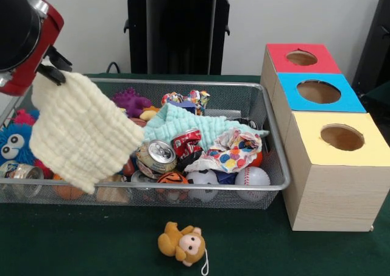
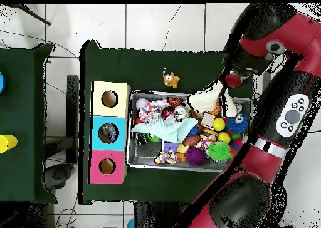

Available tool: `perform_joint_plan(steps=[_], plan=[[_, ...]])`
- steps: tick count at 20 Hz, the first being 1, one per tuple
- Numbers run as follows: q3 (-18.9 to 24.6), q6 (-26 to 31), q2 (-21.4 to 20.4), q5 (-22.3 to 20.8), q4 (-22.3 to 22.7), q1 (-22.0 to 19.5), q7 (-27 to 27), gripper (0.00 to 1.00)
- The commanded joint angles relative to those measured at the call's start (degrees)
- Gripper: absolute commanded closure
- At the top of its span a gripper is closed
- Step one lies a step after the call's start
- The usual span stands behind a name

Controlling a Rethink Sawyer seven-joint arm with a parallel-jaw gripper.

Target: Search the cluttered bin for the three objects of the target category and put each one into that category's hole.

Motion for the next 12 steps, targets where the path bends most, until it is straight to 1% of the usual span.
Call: perform_joint_plan(steps=[1,2,3,5,6,8,10,12], plan=[[21.81,4.60,0.31,-21.58,-3.78,-1.85,-19.49,1.00],[23.65,4.48,0.46,-23.61,-3.84,-2.14,-20.01,1.00],[24.35,4.01,0.36,-25.73,-3.71,-2.20,-21.38,1.00],[24.88,2.81,0.18,-29.57,-3.31,-2.01,-23.89,1.00],[24.76,2.61,-0.05,-32.33,-2.92,-1.83,-26.00,1.00],[24.85,3.14,-0.27,-36.40,-2.20,-1.49,-28.31,1.00],[25.39,4.55,-0.53,-40.46,-1.59,-1.12,-30.18,1.00],[26.35,4.14,-0.26,-43.00,-1.39,-0.75,-30.19,1.00]])
